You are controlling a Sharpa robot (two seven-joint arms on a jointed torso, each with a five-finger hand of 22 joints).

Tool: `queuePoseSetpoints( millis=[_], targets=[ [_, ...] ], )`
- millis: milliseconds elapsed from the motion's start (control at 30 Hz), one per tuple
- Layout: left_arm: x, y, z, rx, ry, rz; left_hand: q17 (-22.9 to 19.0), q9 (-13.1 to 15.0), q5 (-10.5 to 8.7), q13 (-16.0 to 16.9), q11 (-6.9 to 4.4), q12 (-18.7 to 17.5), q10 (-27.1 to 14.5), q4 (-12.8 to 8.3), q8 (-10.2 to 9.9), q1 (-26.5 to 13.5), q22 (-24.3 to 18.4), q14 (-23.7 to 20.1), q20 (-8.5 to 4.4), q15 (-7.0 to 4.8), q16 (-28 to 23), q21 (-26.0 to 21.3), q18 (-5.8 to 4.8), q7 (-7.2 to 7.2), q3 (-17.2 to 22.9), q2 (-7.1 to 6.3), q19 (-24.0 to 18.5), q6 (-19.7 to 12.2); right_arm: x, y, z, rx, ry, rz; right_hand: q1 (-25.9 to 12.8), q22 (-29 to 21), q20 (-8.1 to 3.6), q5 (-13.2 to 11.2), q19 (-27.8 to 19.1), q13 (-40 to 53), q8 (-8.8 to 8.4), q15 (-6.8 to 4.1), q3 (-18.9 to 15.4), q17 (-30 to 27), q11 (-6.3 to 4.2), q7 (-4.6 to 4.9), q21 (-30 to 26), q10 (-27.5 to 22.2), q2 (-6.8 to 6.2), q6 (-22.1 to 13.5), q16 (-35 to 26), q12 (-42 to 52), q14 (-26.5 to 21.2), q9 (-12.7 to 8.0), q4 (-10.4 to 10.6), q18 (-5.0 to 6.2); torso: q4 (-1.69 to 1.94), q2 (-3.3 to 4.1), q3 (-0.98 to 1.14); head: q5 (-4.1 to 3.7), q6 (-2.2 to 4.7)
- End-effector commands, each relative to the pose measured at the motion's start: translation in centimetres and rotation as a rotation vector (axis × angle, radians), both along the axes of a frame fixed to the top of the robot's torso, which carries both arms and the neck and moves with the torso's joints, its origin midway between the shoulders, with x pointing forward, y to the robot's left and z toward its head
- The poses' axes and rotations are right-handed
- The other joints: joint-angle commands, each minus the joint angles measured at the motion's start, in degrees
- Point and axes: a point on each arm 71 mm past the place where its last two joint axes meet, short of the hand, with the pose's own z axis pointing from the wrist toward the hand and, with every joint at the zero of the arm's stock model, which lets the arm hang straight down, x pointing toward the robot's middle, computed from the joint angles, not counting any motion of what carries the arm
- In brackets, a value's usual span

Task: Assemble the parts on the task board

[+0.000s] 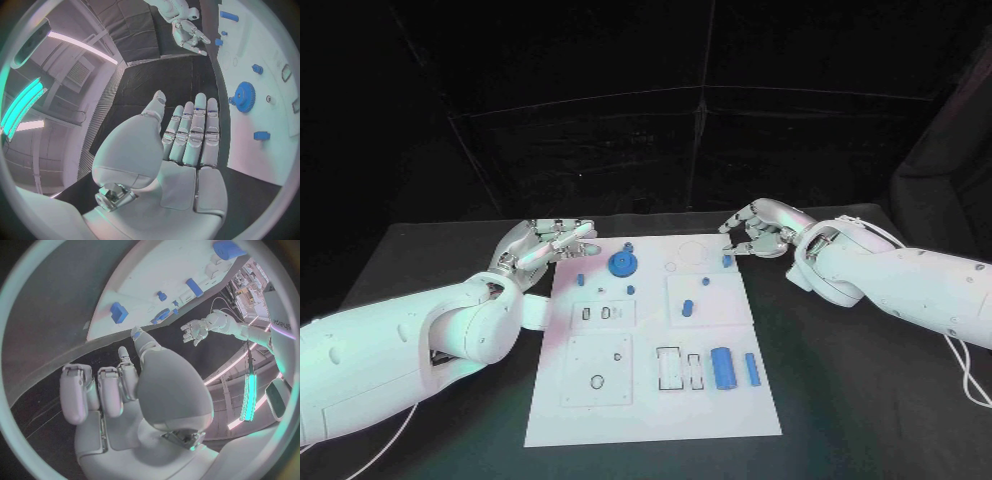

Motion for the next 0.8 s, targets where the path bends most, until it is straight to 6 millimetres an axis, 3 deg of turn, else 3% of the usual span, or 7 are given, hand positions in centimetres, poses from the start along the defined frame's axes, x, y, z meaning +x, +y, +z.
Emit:
queuePoseSetpoints(
  millis=[33,200,267,400,667,800],
  targets=[
    [0.0,0.0,0.0,-0.005,-0.008,-0.007,0.1,-0.1,-0.26,0.0,0.14,-0.2,0.2,-0.3,-0.2,-0.1,-0.1,-0.4,0.28,-0.04,-0.4,-0.3,0.80,0.02,0.0,0.50,0.1,0.3,-0.2,-0.3,-0.4,0.036,0.035,0.036,0.2,6.8,0.33,0.3,-0.3,3.9,-0.08,0.30,-0.1,6.9,0.11,0.02,-0.2,-0.4,-0.40,-0.2,-0.3,-0.3,4.1,-0.1,-0.3,-0.22,0.18,0.02,-0.15,-0.01,-0.19],
    [0.1,0.1,0.0,-0.002,-0.008,-0.001,0.1,-0.1,-0.26,0.0,0.14,-0.2,0.2,-0.3,-0.2,-0.1,-0.1,-0.4,0.28,-0.04,-0.4,-0.3,0.80,0.02,0.0,0.50,0.1,0.3,-0.3,-0.9,-1.0,0.035,0.056,0.029,-0.3,6.7,0.38,0.7,-0.4,3.9,-0.10,0.35,-0.6,6.9,0.18,0.08,-0.3,-0.5,-0.56,-0.5,-0.3,-0.4,4.1,-0.1,-0.2,-0.20,-0.01,0.03,-0.09,0.11,-0.36],
    [0.2,0.2,-0.1,-0.001,-0.008,0.000,0.1,-0.1,-0.26,0.0,0.14,-0.2,0.2,-0.3,-0.2,-0.1,-0.1,-0.4,0.28,-0.04,-0.4,-0.3,0.80,0.02,0.0,0.50,0.1,0.3,-0.4,-1.0,-1.3,0.034,0.066,0.028,-0.5,6.7,0.40,1.0,-0.4,3.9,-0.08,0.37,-0.8,6.9,0.19,0.08,-0.3,-0.5,-0.62,-0.6,-0.3,-0.4,4.1,-0.1,-0.1,-0.20,0.02,-0.01,-0.24,0.09,-0.50],
    [0.2,0.2,-0.1,0.000,-0.009,0.002,0.1,-0.1,-0.26,0.0,0.14,-0.2,0.2,-0.3,-0.2,-0.1,-0.1,-0.4,0.28,-0.04,-0.4,-0.3,0.80,0.02,0.0,0.50,0.1,0.3,-0.6,-1.2,-1.9,0.035,0.080,0.026,-0.8,6.6,0.42,1.3,-0.4,3.9,-0.05,0.39,-1.1,6.9,0.21,0.10,-0.3,-0.6,-0.67,-0.7,-0.3,-0.4,4.1,-0.1,-0.1,-0.18,-0.05,0.01,-0.21,0.04,-0.53],
    [0.3,0.3,-0.2,0.001,-0.008,0.003,0.1,-0.1,-0.26,0.0,0.14,-0.2,0.2,-0.3,-0.2,-0.1,-0.1,-0.4,0.28,-0.04,-0.4,-0.3,0.80,0.02,0.0,0.50,0.1,0.3,-0.6,-1.6,-2.5,0.037,0.095,0.015,-1.4,6.4,0.46,1.6,-0.6,3.7,-0.05,0.43,-1.7,6.9,0.26,0.15,-0.4,-0.7,-0.75,-0.9,-0.3,-0.6,4.0,-0.1,0.2,-0.13,0.22,-0.04,-0.29,-0.30,-0.74],
    [0.3,0.3,-0.2,0.001,-0.007,0.003,0.1,-0.1,-0.26,0.0,0.14,-0.2,0.2,-0.3,-0.2,-0.1,-0.1,-0.4,0.28,-0.04,-0.4,-0.3,0.80,0.02,0.0,0.50,0.1,0.3,-0.5,-1.5,-2.6,0.037,0.100,0.016,-1.5,6.4,0.46,1.6,-0.6,3.7,-0.05,0.44,-1.7,6.9,0.26,0.15,-0.4,-0.7,-0.74,-0.9,-0.3,-0.6,4.1,-0.1,0.2,-0.13,0.18,0.01,-0.28,-0.18,-0.77]
  ],
)
